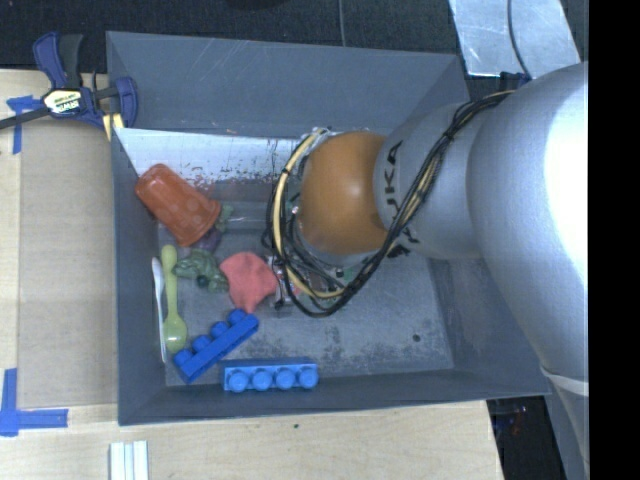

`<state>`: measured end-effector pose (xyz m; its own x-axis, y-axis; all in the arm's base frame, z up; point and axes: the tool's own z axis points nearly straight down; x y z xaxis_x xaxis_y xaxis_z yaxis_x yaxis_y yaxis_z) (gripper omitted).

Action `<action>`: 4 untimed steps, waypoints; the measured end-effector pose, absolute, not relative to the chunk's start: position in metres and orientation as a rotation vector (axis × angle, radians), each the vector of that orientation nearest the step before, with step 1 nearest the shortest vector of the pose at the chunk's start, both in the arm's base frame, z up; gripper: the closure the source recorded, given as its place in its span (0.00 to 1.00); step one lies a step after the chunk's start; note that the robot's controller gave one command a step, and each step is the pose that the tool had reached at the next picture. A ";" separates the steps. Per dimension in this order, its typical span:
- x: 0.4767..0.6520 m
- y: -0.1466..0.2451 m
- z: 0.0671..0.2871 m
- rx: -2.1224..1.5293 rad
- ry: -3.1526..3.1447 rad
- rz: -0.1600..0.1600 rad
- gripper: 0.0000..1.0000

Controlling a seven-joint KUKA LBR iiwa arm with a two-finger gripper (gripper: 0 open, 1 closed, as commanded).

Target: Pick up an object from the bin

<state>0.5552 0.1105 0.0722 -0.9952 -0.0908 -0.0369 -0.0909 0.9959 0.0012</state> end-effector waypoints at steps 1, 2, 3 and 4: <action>0.555 0.111 0.072 -0.142 3.102 0.004 1.00; 0.571 0.129 0.132 -0.234 3.101 0.001 1.00; 0.596 0.100 0.120 -0.308 3.083 0.001 1.00; 0.532 0.087 0.085 -0.211 3.093 0.007 1.00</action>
Offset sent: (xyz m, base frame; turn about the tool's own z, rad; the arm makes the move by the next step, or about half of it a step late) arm 0.0375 0.0439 0.1402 -0.1394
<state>0.5322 0.0873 0.0846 -0.9899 -0.1356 -0.0414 -0.1358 0.9907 0.0015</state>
